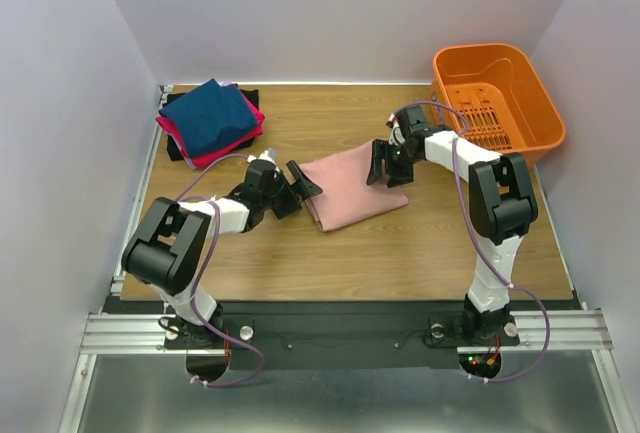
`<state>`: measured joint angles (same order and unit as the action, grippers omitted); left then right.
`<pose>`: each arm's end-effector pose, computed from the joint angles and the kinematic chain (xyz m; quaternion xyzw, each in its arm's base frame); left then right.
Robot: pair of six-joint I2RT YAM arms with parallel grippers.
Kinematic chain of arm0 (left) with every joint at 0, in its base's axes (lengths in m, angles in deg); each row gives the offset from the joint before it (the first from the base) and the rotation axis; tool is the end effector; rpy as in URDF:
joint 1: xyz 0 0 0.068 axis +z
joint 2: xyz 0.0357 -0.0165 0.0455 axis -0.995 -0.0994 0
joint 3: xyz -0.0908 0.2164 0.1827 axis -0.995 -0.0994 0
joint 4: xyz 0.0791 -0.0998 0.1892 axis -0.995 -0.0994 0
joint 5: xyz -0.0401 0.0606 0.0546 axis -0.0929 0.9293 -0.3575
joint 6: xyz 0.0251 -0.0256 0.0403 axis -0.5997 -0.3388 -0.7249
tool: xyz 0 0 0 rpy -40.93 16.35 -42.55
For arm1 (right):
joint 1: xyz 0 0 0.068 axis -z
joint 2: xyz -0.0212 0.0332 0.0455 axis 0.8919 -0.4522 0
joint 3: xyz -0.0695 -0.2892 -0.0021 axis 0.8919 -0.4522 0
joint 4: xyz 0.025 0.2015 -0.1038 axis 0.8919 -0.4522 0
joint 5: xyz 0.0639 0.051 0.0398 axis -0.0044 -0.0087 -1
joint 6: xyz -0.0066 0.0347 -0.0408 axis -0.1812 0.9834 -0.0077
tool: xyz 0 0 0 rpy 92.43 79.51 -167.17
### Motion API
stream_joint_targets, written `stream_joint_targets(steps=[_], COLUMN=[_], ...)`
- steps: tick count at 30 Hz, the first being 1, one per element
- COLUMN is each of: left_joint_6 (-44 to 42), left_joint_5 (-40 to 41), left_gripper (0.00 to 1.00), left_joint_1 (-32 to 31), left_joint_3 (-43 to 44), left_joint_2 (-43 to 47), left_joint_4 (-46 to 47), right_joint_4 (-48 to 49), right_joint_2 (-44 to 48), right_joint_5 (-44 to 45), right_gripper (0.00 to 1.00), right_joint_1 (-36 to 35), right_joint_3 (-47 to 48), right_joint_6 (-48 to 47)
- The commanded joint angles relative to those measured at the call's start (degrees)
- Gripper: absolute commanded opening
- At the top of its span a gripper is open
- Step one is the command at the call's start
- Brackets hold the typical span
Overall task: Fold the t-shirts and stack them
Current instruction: Neatly place the folded tshirt to the corner
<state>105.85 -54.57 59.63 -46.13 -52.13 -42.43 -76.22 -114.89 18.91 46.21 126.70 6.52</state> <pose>0.2616 -0.1307 0.2158 -0.1254 0.8505 -0.3956 0.3232 0.3735 0.1253 0.2167 -0.0367 0.9636 0.2113 0.1597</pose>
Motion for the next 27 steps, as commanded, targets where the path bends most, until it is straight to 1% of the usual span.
stream_joint_targets(steps=[1, 8, 11, 15, 18, 19, 20, 21, 22, 23, 24, 25, 27], left_joint_6=[1.2, 3.5, 4.5, 5.0, 4.7, 4.4, 3.6, 2.9, 2.4, 1.3, 0.7, 0.3, -2.5], left_joint_5=[-1.7, -2.4, -2.9, -2.4, -2.0, -1.8, -1.7, -1.6, -1.3, -1.0, -0.2, 0.6, 1.7], left_gripper=[0.99, 0.98, 0.98, 0.98, 0.89, 0.84, 0.69, 0.59, 0.39, 0.28, 0.13, 0.0, 0.0], left_joint_1=[-0.6, -4.6, -6.4, -7.9, -7.9, -7.8, -7.9, -7.9, -7.9, -7.9, -7.9, -7.9, -7.8], left_joint_3=[0.0, 4.2, 8.3, 10.8, 11.6, 11.8, 12.9, 13.6, 14.2, 15.7, 16.5, 17.6, 21.6], left_joint_2=[-3.9, -12.1, -16.9, -19.6, -20.8, -20.9, -21.5, -21.8, -22.2, -22.7, -23.0, -23.3, -24.5], left_joint_4=[3.8, 5.9, 6.1, 6.0, 5.1, 4.5, 2.7, 1.8, 0.9, -0.9, -2.0, -3.7, -7.9], right_joint_4=[-1.9, -2.1, -2.1, -2.1, -2.1, -2.1, -2.1, -2.1, -2.1, -2.1, -2.1, -2.1, -2.1], right_joint_2=[-1.4, -0.7, -0.5, 0.0, 0.5, 0.6, 0.7, 0.6, 0.7, 0.7, 0.7, 0.9, 1.1], right_joint_5=[1.5, 0.7, 0.4, 0.2, 0.2, 0.2, 0.2, 0.1, 0.0, -0.1, -0.3, -0.7, -1.1], right_gripper=[0.73, 0.73, 0.73, 0.73, 0.73, 0.73, 0.73, 0.73, 0.73, 0.73, 0.73, 0.73, 0.73], right_joint_1=[-0.3, -0.5, -0.6, -0.6, -0.7, -0.7, -0.7, -0.7, -0.7, -0.7, -0.7, -0.7, -0.7], right_joint_3=[-2.7, -3.0, -3.3, -4.2, -4.9, -5.0, -5.0, -4.9, -4.9, -4.8, -4.5, -4.5, -4.2], right_joint_6=[-0.6, -0.5, -0.3, 0.0, 0.0, -0.1, -0.1, -0.1, -0.1, 0.0, 0.1, 0.2, 0.3])
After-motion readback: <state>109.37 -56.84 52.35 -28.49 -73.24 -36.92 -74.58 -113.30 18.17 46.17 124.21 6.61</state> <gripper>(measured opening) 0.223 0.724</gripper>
